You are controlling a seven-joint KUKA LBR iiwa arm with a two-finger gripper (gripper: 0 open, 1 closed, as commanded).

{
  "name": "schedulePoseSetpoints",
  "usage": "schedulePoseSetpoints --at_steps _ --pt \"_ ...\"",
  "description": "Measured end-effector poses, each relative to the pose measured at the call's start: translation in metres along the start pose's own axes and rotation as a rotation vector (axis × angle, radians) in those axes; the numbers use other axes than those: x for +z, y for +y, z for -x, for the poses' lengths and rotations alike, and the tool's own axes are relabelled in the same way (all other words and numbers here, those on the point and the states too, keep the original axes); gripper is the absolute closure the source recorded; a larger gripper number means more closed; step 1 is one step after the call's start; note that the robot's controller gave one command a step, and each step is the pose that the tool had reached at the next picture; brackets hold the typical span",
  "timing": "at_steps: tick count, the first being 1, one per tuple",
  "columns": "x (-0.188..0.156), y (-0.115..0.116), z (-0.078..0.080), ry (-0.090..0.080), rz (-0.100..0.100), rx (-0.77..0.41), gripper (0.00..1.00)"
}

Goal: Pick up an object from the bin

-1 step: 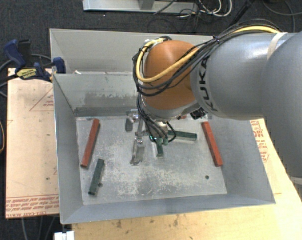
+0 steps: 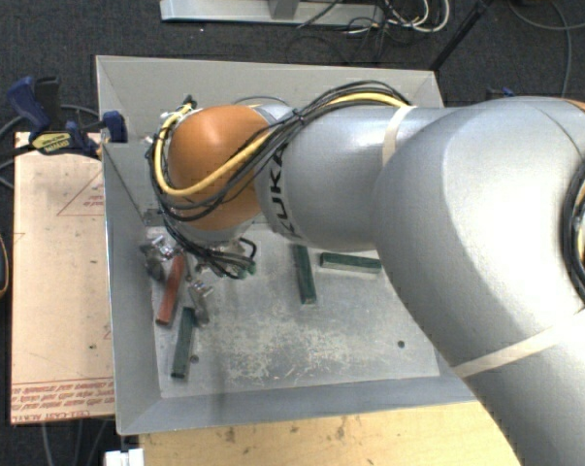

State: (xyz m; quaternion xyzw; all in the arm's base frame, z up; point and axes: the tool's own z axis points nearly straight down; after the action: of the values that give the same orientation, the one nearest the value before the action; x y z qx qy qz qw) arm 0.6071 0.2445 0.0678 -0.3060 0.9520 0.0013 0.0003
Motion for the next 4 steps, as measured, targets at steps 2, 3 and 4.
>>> schedulePoseSetpoints --at_steps 2,3,4 --pt "-0.033 -0.006 0.021 -0.004 -0.003 -0.306 0.0" --pt "-0.003 -0.017 0.026 0.002 -0.008 -0.388 0.0" --pt "-0.003 -0.018 0.026 0.0 -0.003 -0.384 0.0"
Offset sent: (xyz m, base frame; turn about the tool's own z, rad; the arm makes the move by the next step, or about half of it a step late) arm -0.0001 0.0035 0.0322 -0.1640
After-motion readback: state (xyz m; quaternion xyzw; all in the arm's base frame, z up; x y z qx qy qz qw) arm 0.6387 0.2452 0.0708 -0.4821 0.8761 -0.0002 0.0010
